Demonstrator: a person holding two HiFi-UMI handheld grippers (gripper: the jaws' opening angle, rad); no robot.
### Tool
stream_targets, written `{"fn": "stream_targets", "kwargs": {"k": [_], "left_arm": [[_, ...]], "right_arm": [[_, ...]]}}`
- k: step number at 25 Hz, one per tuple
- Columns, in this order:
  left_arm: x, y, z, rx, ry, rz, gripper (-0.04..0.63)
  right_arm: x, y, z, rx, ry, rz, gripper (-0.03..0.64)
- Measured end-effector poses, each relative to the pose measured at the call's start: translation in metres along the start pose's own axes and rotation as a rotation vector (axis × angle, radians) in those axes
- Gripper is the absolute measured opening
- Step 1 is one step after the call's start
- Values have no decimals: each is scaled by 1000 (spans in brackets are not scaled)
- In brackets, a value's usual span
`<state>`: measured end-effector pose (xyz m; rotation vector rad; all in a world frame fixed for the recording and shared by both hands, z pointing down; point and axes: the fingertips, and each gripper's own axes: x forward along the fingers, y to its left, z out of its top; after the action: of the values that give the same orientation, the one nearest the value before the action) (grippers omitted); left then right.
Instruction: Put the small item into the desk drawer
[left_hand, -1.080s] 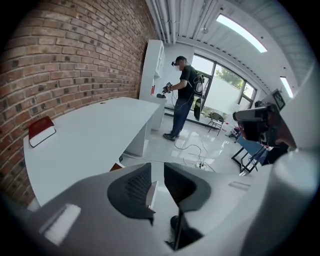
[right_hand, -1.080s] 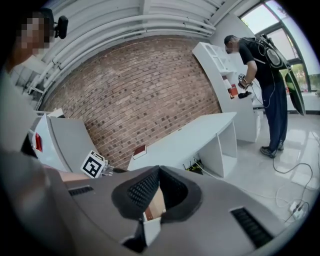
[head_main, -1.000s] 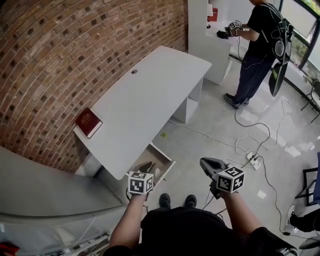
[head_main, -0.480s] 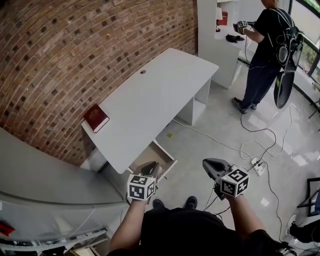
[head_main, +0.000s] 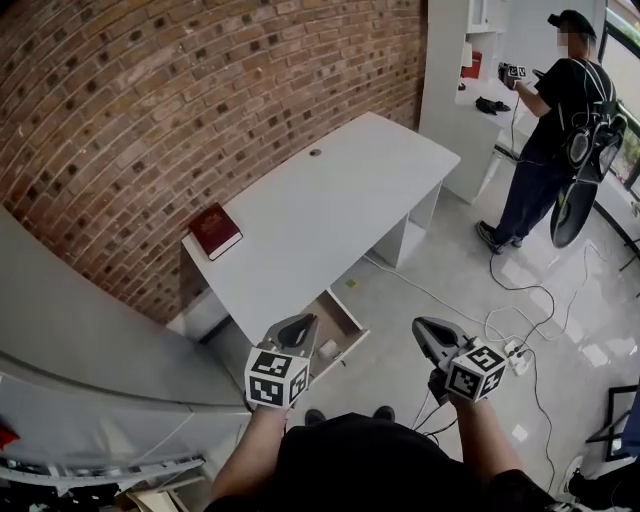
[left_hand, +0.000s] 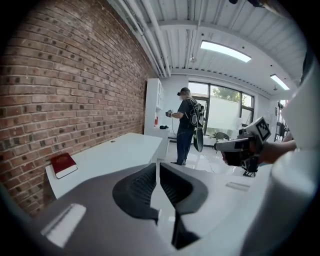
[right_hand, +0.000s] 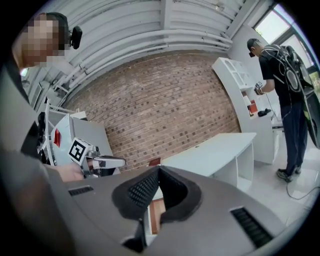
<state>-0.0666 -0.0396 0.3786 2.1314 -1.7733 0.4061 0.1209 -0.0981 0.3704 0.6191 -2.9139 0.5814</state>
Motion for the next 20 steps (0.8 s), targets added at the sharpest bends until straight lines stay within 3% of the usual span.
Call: {"fn": "stream_targets", "kwargs": {"k": [9,13,20], "left_arm": [[-45,56,41,-44,-116,86,14],[-54,64,53,-41,-154,95,12],[-52,65,51,-43,-156,85,12]], "right_arm": [[28,29,63,-23,-183,-33,11],[36,44,75,-134,-180,-54,10],[33,44,70,-137,-168,-70,11]]}}
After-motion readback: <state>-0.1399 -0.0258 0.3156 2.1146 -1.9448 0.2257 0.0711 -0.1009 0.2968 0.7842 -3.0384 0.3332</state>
